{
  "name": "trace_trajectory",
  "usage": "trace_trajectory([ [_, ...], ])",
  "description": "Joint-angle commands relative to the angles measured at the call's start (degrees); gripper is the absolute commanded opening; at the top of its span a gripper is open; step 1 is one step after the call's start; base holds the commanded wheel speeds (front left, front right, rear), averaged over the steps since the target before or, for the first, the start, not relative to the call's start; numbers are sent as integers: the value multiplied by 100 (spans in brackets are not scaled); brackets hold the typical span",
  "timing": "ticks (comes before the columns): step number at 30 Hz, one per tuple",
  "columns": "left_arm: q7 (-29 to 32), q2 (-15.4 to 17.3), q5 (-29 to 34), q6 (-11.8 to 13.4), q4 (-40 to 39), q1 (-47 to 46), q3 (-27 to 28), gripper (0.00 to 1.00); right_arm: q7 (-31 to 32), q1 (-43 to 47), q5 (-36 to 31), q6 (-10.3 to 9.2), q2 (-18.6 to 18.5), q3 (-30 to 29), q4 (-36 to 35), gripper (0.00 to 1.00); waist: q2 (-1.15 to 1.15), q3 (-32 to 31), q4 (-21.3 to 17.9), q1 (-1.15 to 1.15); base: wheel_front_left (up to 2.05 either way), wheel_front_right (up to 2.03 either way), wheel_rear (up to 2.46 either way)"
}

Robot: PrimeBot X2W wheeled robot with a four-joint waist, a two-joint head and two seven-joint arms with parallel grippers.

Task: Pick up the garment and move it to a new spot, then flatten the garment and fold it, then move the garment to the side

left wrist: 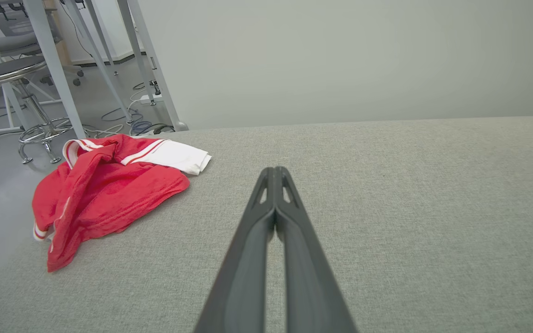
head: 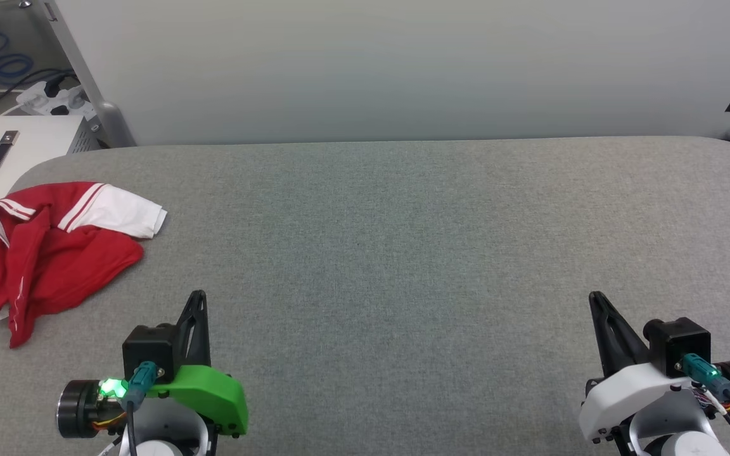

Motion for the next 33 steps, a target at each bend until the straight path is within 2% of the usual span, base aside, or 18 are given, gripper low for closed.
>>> trace_trajectory([
  [1, -4, -29, 57, 24, -13, -103, -3, 0, 17, -76, -55, -6, 11, 4, -25, 0, 0, 0, 0, 0, 0, 0, 0],
  [11, -4, -29, 57, 24, -13, -103, -3, 0, 17, -76, -55, -6, 11, 4, -25, 0, 0, 0, 0, 0, 0, 0, 0],
  [12, 0, 0, -2, 0, 0, 2, 0, 100, 0, 2, 2, 0, 0, 0, 0, 100, 0, 0, 0, 0, 0, 0, 0],
  [33, -228, -4, -210, -24, 160, -7, -71, 100, -225, -22, 239, -1, 1, -38, 37, 100, 0, 2, -8, 0, 0, 0, 0],
])
